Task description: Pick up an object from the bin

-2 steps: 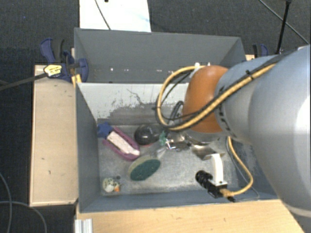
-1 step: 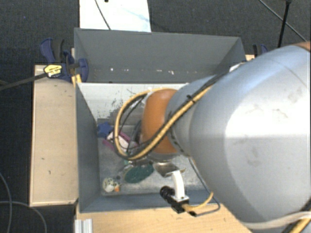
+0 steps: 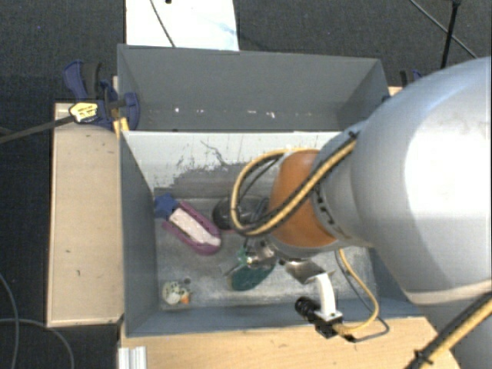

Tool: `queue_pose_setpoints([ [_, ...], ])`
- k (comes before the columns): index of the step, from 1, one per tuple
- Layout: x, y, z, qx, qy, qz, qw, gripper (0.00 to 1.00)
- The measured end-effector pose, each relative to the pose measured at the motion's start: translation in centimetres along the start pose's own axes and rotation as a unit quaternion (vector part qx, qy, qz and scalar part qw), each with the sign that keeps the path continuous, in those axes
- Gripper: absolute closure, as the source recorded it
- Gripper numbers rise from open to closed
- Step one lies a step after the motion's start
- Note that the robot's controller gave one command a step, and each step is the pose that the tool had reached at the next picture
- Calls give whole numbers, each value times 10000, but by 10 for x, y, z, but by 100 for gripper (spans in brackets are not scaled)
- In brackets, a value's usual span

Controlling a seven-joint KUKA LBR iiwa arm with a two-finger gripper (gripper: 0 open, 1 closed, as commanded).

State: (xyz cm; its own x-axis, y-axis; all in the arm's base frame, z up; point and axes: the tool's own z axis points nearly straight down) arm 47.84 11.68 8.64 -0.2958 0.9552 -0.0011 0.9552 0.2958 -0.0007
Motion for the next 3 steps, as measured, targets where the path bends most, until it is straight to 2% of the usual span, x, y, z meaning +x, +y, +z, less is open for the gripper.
queue_pose_setpoints([
  [1, 4, 3, -2, -39, 9, 5, 10000, 100],
  [2, -2, 7, -51, -11, 4, 823, 9966, 100],
  [3, -18, 32, -148, -44, 3, 807, 9967, 100],
])
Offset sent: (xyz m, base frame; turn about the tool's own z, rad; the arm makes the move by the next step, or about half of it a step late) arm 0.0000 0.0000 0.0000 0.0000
